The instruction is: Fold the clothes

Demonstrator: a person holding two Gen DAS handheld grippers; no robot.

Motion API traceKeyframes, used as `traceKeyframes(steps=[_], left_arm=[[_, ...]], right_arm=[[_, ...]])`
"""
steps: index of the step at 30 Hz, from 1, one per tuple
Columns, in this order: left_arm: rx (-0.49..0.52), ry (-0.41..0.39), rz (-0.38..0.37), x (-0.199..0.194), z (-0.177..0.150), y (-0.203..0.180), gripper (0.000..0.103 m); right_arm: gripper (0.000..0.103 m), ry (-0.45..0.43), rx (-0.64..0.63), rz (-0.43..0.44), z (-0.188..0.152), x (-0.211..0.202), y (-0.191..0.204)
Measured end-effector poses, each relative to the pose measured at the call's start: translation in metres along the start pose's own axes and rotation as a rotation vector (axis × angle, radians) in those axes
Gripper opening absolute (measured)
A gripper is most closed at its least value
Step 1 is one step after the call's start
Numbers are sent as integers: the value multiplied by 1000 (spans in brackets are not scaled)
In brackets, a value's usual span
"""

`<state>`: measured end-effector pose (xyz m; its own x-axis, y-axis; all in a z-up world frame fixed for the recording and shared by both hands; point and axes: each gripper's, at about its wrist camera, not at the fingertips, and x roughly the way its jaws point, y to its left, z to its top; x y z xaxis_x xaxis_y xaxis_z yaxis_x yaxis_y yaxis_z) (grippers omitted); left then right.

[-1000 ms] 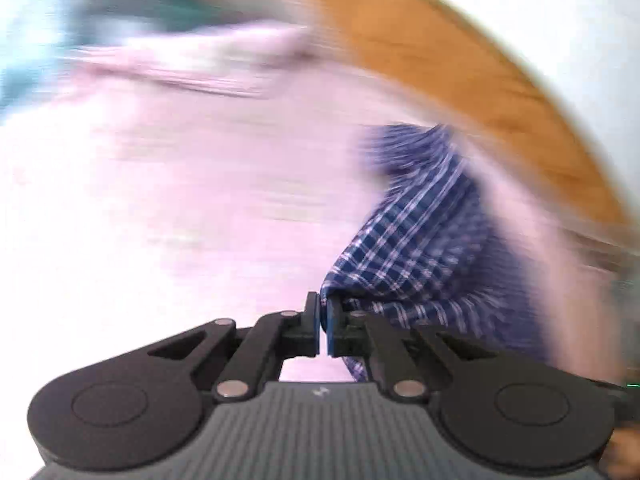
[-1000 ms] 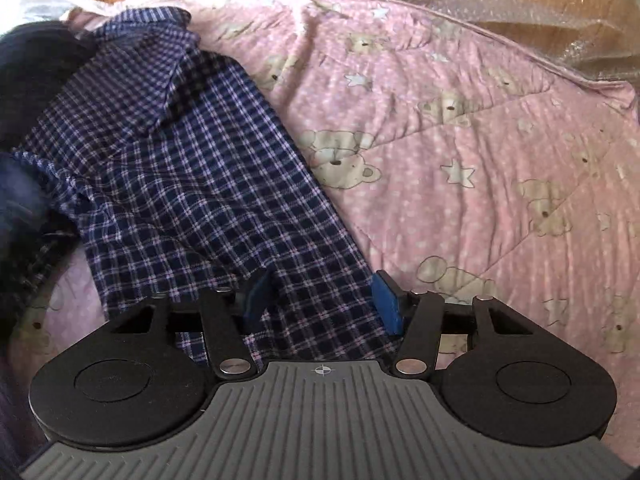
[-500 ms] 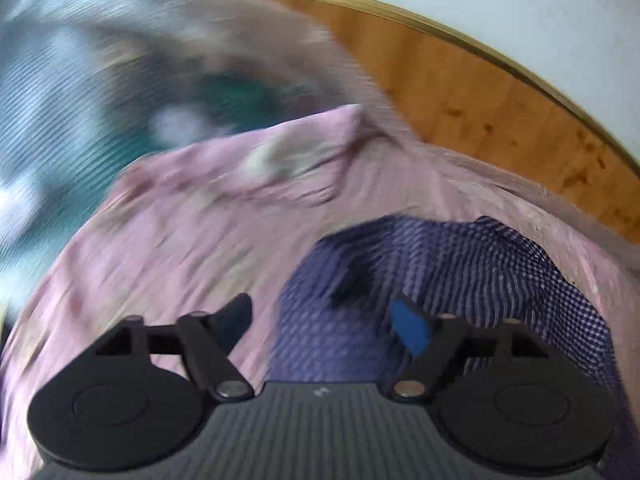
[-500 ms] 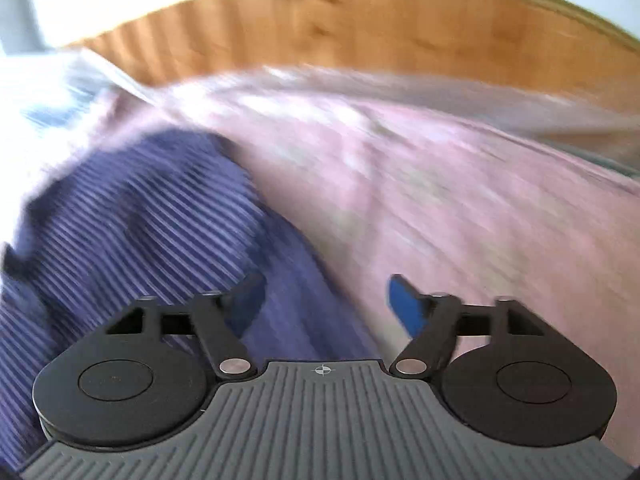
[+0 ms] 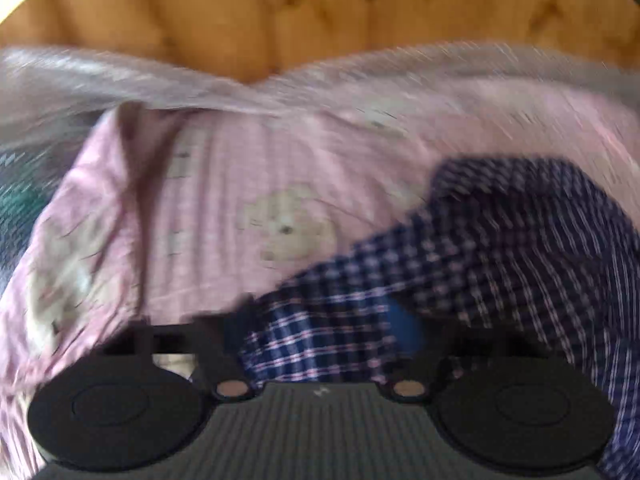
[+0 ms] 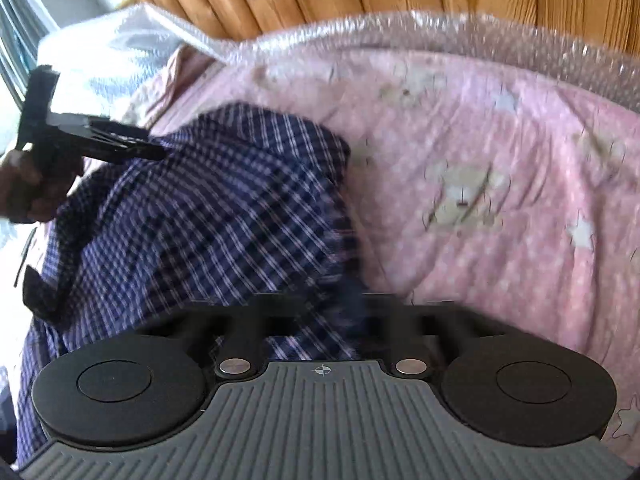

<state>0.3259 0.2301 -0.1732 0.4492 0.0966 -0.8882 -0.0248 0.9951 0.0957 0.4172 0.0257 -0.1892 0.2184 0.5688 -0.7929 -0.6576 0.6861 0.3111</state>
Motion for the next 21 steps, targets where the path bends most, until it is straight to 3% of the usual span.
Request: traceKeyframes(steps=[1,4,9,12,14,15,17,19,21], left_arm=[[2,2,-7,1,0,-3,0],[-34,-109,8,-20,8,-6,0],[-151,-272,-25,-52,46,1,0],[-133,-197,7,-31,60,-5,1],[-112,-90,89,-5,54,-8,3],[-111,-59,100,0,47,-7,7],[-133,-40,76,3,32,-3,17],[-125,-49,92,4,29,-2,40],[-116,-62,107,4,28,-1,47]], right_arm=[[0,-5,-10,-4,-2,-2,1],[0,-55,-58,-86,2,-19,4],[0,-193,-99,-254,40,-64,-11],[0,-231,-109,-379,63,-71,-30],[0,-238,-19,-363,70,-68,-51],[1,-228,15,-313,67,-66,-59],[19,-207,67,-167,48,-63,-62],[73,-188,114,-26,30,-60,-64],[84,-196,66,9,16,-52,-53]])
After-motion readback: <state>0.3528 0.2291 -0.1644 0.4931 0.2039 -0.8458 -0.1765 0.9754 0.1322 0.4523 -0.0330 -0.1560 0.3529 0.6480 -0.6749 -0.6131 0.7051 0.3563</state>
